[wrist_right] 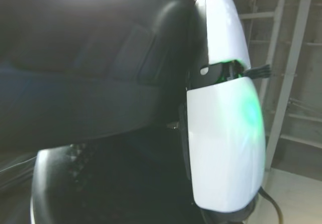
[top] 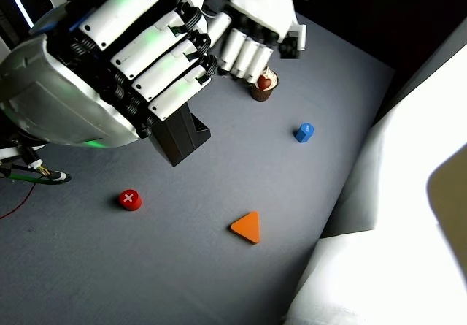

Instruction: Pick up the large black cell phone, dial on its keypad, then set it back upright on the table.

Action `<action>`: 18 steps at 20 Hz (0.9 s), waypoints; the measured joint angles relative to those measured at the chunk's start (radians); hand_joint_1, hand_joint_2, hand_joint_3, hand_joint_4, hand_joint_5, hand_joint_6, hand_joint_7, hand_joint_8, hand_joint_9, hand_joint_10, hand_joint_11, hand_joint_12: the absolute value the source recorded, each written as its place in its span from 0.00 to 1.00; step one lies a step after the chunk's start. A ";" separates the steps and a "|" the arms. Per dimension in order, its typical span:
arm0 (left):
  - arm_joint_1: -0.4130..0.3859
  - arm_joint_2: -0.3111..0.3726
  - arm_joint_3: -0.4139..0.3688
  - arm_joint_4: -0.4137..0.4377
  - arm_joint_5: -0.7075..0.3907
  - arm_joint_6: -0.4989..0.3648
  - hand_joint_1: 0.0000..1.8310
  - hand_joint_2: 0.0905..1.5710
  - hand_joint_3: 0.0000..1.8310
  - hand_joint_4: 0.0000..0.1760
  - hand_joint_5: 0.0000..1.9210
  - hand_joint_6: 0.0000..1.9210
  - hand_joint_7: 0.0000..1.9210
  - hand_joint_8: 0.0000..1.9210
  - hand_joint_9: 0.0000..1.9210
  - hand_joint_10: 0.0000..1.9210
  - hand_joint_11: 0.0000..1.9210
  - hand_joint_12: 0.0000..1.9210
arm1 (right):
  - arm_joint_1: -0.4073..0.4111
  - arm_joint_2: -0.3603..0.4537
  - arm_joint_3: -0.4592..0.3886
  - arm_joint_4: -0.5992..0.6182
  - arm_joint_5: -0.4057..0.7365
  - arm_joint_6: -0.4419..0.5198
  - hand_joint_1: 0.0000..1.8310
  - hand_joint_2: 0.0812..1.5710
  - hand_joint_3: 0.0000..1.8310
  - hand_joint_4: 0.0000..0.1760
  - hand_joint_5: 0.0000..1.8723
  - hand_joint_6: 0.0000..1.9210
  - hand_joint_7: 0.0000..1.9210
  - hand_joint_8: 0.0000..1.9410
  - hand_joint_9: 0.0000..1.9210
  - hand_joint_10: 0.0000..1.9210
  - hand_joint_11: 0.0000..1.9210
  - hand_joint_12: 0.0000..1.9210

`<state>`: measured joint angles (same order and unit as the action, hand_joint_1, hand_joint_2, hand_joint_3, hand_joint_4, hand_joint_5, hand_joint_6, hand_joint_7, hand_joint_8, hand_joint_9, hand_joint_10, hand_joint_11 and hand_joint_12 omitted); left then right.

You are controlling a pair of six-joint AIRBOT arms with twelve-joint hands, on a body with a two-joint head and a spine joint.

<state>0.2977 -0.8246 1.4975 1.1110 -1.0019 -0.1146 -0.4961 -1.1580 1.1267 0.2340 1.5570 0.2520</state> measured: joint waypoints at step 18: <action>-0.016 -0.065 0.043 0.006 -0.005 0.011 0.71 0.82 0.00 0.67 0.05 0.00 0.33 0.85 0.42 1.00 0.42 1.00 | 0.020 -0.004 -0.027 -0.009 0.009 -0.018 0.81 0.72 0.00 0.00 0.43 0.59 0.44 0.55 0.43 0.66 0.39 0.88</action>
<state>0.2821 -0.8894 1.5402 1.1168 -1.0069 -0.1036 -0.4759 -1.1618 1.0992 0.2253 1.5661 0.2337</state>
